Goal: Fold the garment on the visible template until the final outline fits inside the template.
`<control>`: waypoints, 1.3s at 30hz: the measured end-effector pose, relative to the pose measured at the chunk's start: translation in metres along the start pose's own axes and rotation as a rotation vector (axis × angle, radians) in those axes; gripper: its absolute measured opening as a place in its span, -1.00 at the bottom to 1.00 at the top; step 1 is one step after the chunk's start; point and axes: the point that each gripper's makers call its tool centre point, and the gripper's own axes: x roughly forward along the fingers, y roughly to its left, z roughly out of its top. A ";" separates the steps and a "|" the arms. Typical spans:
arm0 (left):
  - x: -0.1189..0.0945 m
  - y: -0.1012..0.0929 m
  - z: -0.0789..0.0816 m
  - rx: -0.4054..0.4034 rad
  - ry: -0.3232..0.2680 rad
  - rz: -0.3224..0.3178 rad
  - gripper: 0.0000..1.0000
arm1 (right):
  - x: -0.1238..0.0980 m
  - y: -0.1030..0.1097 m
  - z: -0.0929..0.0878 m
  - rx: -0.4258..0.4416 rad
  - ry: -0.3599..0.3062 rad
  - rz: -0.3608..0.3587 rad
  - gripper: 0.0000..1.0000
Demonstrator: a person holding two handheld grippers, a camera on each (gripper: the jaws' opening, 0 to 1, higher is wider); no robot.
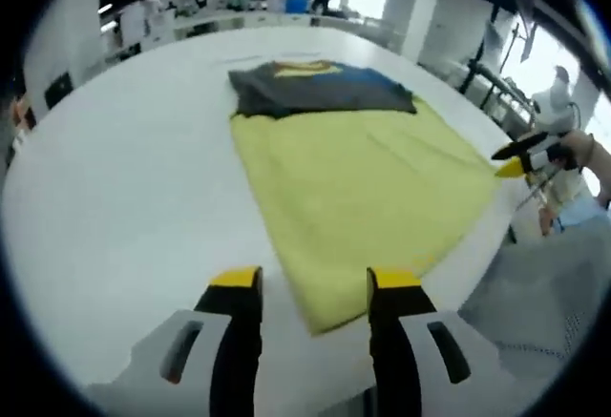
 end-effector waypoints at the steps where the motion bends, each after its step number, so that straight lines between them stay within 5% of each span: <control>1: 0.000 -0.001 -0.002 -0.004 0.004 0.006 -0.33 | -0.001 0.001 -0.001 0.015 -0.004 0.001 -0.22; 8: -0.004 0.003 -0.014 0.011 0.051 0.073 -0.58 | 0.003 -0.012 -0.006 0.009 0.011 -0.039 -0.67; 15: -0.008 0.005 -0.021 -0.006 0.068 0.107 -0.69 | 0.004 -0.016 -0.004 0.037 -0.009 -0.067 -0.76; 28: -0.002 0.009 -0.023 -0.226 0.070 0.162 -0.99 | 0.006 -0.014 -0.003 0.066 -0.027 -0.077 -1.00; 31: -0.003 0.010 -0.023 -0.130 0.092 0.171 -0.99 | 0.006 -0.014 -0.004 0.048 -0.019 -0.075 -1.00; 39: -0.014 0.001 -0.021 -0.111 0.082 0.137 -1.00 | 0.001 -0.009 -0.008 0.048 -0.011 -0.050 -1.00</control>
